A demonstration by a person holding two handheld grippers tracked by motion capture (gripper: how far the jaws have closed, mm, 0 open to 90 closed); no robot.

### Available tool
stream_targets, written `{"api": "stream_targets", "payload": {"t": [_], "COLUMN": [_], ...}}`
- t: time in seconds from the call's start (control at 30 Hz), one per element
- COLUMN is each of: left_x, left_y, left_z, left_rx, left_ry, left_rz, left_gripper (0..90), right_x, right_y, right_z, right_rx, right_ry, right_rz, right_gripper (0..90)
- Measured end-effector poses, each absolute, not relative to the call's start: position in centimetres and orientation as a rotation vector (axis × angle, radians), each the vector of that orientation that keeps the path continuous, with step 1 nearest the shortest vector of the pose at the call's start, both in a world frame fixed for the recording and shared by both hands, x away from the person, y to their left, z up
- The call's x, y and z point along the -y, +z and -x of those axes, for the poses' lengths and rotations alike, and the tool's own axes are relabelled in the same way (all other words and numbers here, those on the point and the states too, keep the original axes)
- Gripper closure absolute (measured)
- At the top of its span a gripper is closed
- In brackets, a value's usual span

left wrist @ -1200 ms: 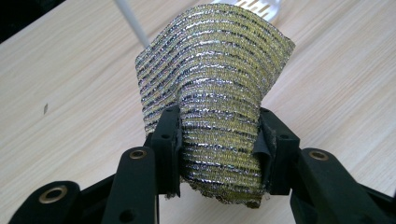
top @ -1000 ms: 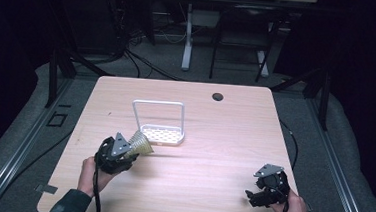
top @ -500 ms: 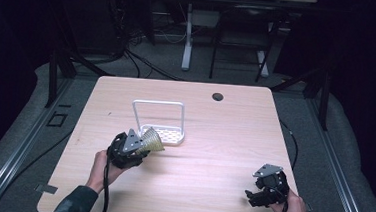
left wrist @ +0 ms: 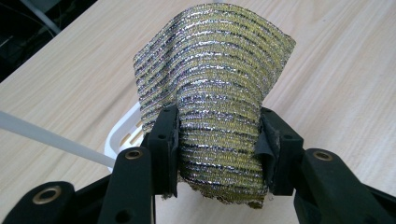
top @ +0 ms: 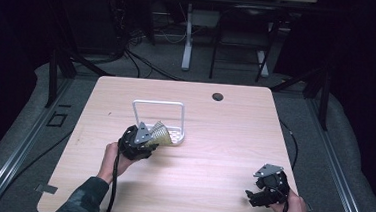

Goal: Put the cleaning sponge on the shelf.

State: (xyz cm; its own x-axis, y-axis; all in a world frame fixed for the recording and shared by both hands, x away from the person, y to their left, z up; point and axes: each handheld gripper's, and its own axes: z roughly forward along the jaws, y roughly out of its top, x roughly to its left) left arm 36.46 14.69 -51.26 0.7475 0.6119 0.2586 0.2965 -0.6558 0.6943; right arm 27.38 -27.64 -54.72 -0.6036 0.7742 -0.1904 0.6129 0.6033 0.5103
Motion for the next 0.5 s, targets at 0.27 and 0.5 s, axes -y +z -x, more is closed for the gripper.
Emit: {"api": "stream_targets", "payload": {"t": [0.27, 0.5], "left_x": [-14.4, -14.0], "left_y": [-51.3, -52.3], "left_z": [-37.9, -39.1], "left_rx": [-0.682, -0.708], "left_ry": [0.66, 0.639], "left_rz": [-2.314, -2.335], "left_gripper": [54.3, 52.1], "right_x": [27.7, 27.8], "right_y": [-54.7, -54.8], "right_z": [-27.4, -27.4], "right_rx": [-2.442, -2.45], "right_ry": [0.564, 0.558], "right_rz": [-1.109, -1.111], "right_gripper": [10.0, 9.9]}}
